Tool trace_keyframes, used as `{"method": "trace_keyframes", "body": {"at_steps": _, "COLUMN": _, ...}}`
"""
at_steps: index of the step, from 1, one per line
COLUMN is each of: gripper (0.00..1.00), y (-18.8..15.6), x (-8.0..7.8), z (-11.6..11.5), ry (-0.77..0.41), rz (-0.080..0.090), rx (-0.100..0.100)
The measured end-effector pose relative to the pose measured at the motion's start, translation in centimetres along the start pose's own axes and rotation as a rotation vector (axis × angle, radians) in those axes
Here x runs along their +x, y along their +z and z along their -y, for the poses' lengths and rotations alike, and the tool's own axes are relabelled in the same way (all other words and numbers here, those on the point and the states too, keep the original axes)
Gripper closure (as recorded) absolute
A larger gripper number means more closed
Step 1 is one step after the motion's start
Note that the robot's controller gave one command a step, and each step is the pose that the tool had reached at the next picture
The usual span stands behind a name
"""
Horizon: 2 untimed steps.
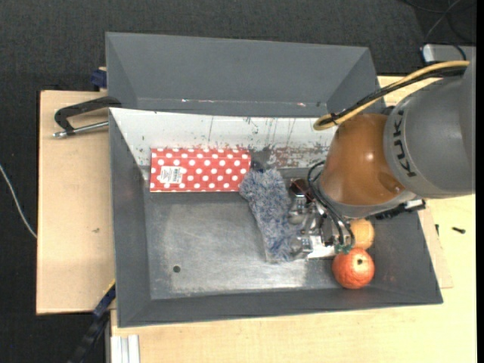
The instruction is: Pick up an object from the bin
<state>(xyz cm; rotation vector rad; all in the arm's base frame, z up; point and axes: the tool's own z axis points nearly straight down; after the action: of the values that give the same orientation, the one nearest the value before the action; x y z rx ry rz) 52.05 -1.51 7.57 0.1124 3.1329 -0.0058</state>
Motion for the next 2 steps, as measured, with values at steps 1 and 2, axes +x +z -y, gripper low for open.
{"method": "trace_keyframes", "body": {"at_steps": 1, "gripper": 1.00, "y": -15.08, "x": -1.07, "z": -0.26, "ry": -0.060, "rz": 0.002, "rx": -0.004}}
{"method": "trace_keyframes", "body": {"at_steps": 2, "gripper": 0.00, "y": -14.91, "x": -0.96, "z": -0.27, "ry": -0.060, "rz": -0.002, "rx": -0.004}}
